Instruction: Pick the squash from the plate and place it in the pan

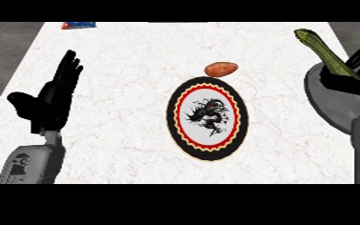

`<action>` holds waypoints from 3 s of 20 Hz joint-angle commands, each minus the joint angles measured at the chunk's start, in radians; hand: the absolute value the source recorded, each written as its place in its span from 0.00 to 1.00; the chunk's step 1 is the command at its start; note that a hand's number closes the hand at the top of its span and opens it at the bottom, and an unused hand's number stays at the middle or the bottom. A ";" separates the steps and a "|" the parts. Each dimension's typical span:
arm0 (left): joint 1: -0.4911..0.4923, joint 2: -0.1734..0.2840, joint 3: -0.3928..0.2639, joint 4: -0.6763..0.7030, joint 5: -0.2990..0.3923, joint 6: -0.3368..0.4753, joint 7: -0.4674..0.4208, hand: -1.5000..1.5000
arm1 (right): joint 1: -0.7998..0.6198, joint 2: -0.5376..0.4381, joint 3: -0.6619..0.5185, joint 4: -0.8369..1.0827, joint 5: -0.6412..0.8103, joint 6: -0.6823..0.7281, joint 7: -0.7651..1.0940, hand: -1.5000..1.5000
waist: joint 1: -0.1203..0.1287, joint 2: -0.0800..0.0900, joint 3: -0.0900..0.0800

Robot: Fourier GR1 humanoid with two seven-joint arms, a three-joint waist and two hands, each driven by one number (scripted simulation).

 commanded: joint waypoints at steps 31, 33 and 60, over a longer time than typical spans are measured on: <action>-0.041 -0.028 -0.019 0.022 -0.018 -0.018 -0.005 0.50 | -0.209 -0.404 -0.455 1.249 -0.307 -0.144 -0.848 0.00 | 0.048 0.019 0.008; -0.032 -0.014 -0.004 0.025 -0.013 -0.024 -0.010 0.50 | -0.226 -0.402 -0.493 1.245 -0.350 -0.156 -0.876 0.00 | 0.046 0.017 0.007; 0.000 0.029 0.052 -0.008 0.006 -0.051 0.035 0.50 | 0.407 -0.266 -0.652 0.600 -0.790 0.570 -0.962 0.00 | -0.026 -0.009 -0.007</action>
